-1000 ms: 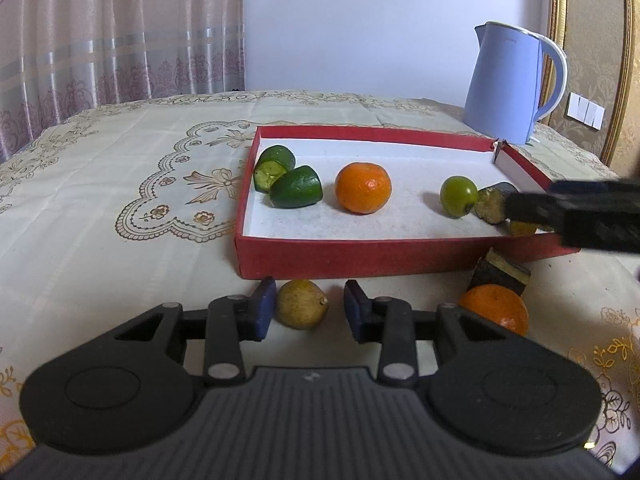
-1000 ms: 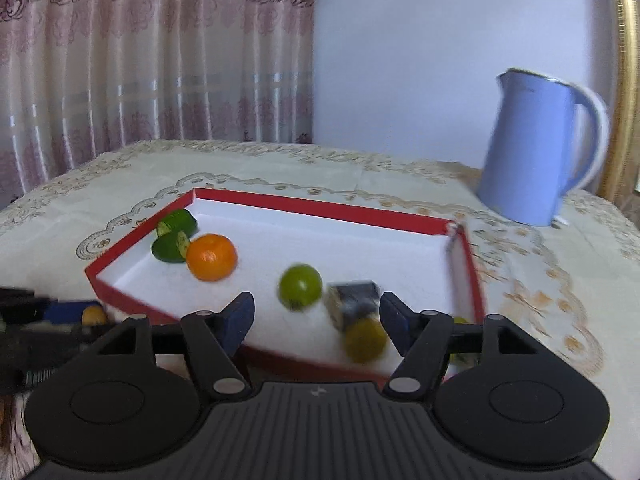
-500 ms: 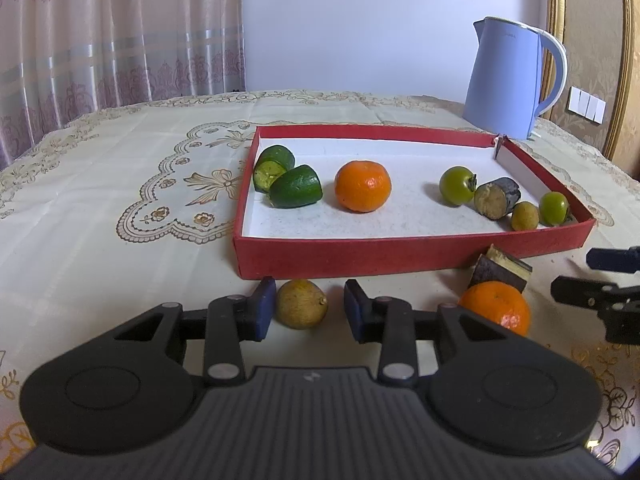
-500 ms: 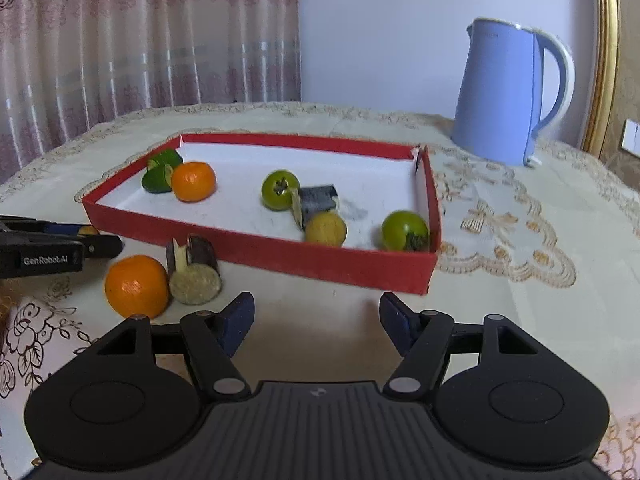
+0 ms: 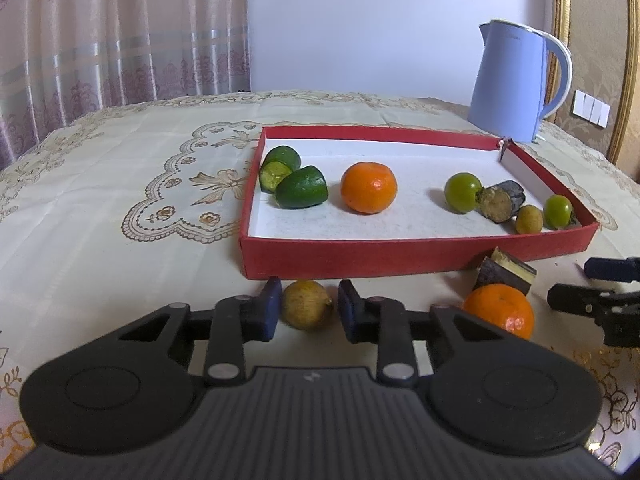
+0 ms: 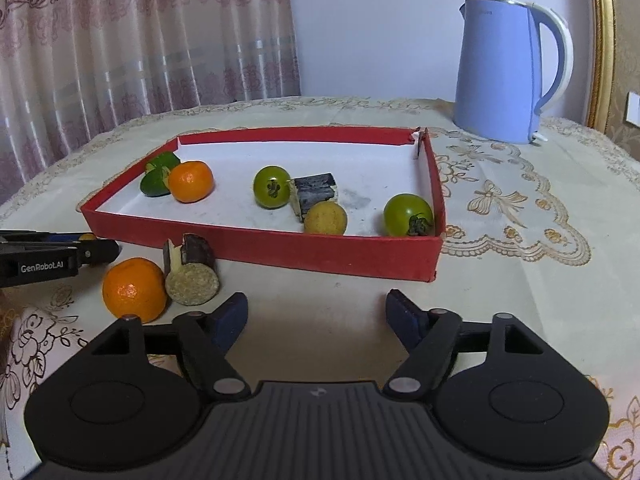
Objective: Organize fruits
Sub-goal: 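Withdraw the right gripper from the box, then carry the small yellow fruit into the red box and open the left gripper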
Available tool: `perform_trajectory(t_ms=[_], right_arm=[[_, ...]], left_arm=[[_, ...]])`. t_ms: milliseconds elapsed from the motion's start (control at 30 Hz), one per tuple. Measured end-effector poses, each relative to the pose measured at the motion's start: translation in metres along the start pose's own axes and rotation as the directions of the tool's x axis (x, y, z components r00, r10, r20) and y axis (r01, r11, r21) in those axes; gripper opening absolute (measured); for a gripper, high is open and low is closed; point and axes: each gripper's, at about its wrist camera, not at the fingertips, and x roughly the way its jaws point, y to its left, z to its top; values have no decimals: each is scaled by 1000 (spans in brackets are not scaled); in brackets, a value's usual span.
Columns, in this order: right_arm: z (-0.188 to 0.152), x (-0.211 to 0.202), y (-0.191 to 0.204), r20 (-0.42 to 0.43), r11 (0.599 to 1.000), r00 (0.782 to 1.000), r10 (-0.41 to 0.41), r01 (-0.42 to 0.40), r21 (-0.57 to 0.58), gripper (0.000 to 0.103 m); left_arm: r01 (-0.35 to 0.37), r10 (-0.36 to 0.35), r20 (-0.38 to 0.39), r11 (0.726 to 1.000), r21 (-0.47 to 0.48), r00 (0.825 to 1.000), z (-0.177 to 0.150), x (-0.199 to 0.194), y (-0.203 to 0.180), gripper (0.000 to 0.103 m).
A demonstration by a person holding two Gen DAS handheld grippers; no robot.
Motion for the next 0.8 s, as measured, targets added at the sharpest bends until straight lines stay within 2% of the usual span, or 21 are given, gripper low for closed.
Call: perform_trajectory(t_ms=[367,533,800], right_arm=[[0,1,2,-7,1000,1000,1,-1,-13,80],[0,1,2,-8,1000,1000,4,-4,-14,82],[0,1,3,-11,1000,1000,2,-2,-20,83]], left_arm=[[8,-8,12,1000,-26,1000,0,-3,5,24],[3,-3,33,1000,10,999,-2,-14,3,24],[34,-36,90,999,24,995,34,-22,-2,24]])
